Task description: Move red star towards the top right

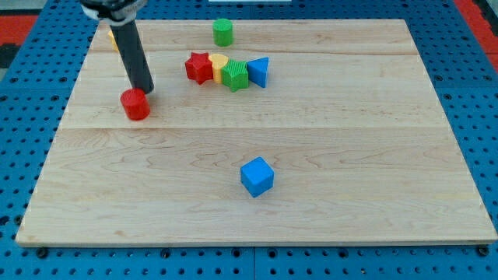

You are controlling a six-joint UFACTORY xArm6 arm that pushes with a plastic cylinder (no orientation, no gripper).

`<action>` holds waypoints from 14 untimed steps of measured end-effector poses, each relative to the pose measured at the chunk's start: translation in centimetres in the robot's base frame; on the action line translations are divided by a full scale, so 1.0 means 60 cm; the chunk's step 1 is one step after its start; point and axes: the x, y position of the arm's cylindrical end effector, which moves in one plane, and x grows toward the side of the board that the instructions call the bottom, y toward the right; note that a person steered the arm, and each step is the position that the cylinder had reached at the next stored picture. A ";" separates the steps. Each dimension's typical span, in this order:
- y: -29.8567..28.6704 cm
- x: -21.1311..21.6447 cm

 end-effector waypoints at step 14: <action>0.110 -0.150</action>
